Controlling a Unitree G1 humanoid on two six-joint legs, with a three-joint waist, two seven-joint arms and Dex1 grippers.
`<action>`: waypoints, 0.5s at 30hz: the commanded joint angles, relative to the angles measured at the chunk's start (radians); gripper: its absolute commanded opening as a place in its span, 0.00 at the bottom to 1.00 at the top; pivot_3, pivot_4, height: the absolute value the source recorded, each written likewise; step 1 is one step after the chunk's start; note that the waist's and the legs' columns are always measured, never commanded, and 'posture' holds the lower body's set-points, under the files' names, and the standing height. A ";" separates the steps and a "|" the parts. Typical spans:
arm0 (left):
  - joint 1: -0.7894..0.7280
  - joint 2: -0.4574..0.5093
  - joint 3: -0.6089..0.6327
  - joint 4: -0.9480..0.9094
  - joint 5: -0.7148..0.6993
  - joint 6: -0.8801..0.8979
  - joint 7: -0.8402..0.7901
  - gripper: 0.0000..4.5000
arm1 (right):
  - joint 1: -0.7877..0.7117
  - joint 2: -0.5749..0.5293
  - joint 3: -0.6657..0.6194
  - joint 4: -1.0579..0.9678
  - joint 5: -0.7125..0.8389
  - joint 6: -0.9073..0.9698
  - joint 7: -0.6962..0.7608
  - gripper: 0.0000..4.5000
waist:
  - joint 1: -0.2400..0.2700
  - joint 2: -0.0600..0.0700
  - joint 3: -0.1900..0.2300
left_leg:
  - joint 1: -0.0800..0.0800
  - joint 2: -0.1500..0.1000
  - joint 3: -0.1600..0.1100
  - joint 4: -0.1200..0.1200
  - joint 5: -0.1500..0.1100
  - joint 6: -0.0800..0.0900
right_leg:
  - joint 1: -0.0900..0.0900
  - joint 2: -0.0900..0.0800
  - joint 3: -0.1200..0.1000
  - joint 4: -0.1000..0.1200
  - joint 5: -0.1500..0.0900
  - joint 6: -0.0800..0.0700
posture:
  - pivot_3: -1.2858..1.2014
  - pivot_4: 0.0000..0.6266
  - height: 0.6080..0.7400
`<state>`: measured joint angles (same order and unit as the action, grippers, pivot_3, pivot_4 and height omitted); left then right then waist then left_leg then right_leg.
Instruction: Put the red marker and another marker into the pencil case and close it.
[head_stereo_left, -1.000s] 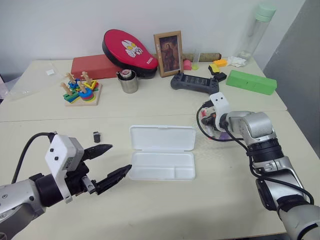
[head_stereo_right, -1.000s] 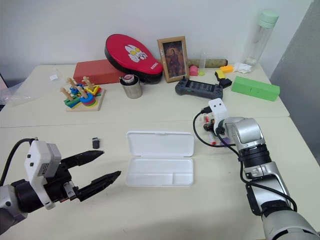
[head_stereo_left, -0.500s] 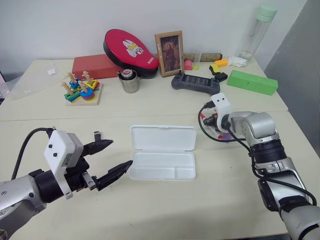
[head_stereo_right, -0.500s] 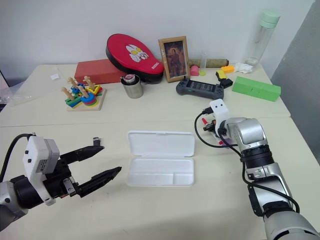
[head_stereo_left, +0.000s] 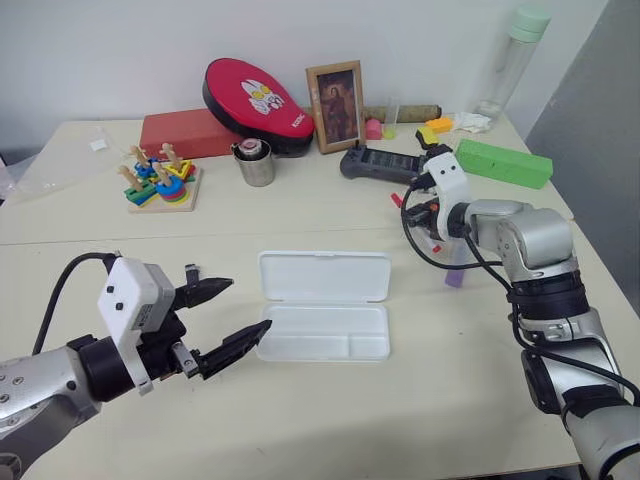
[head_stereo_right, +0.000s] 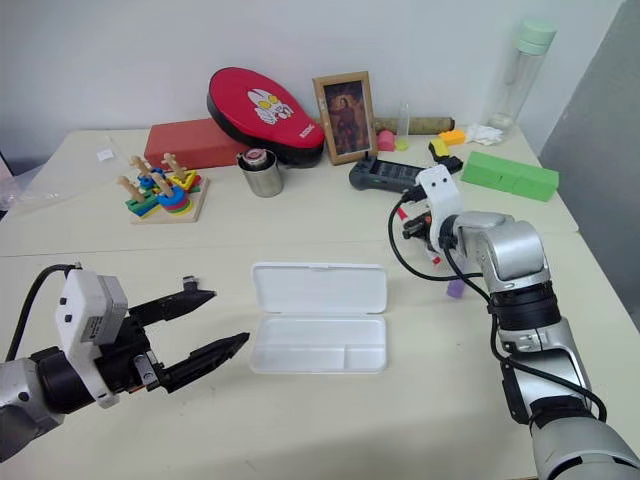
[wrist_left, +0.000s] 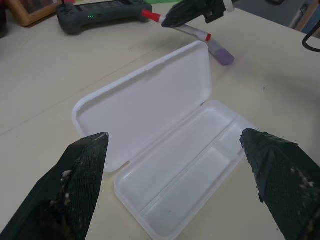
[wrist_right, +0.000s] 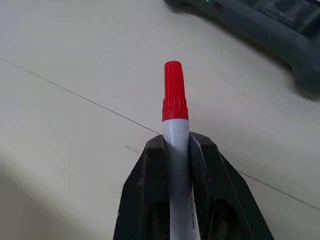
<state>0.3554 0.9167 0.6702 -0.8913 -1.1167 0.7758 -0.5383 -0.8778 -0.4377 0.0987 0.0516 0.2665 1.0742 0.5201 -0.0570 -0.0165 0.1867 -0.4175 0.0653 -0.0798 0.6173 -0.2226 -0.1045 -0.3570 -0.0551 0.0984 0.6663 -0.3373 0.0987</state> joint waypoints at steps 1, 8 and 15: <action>-0.007 0.008 0.007 0.001 -0.001 -0.010 -0.003 1.00 | 0.007 -0.028 -0.017 -0.144 0.066 -0.049 0.094 0.06 | 0.000 0.000 0.000 | 0.000 0.000 0.000 0.000 0.000 0.000 | 0.000 0.000 0.000 0.000 0.000 0.000 | 0.52 0.24 1.00; -0.002 0.008 0.015 0.004 0.002 -0.008 -0.005 1.00 | 0.022 -0.051 -0.027 -0.307 0.194 -0.026 0.213 0.06 | 0.001 0.000 0.000 | 0.000 0.000 0.000 0.000 0.000 0.000 | 0.000 0.000 0.000 0.000 0.000 0.000 | 0.52 0.24 1.00; 0.000 0.024 0.047 0.021 0.009 -0.006 -0.015 1.00 | 0.035 -0.059 0.006 -0.391 0.278 -0.020 0.276 0.06 | 0.001 0.000 0.000 | 0.000 0.000 0.000 0.000 0.000 0.000 | 0.000 0.000 0.000 0.000 0.000 0.000 | 0.52 0.24 1.00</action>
<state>0.3593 0.9292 0.6847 -0.8665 -1.1133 0.7767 -0.5481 -0.8418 -0.4900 0.1027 -0.2914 0.5161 1.0583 0.7779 -0.0560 -0.0165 0.1867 -0.4173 0.0654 -0.0799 0.6175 -0.2225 -0.1046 -0.3568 -0.0551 0.0984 0.6667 -0.3373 0.0987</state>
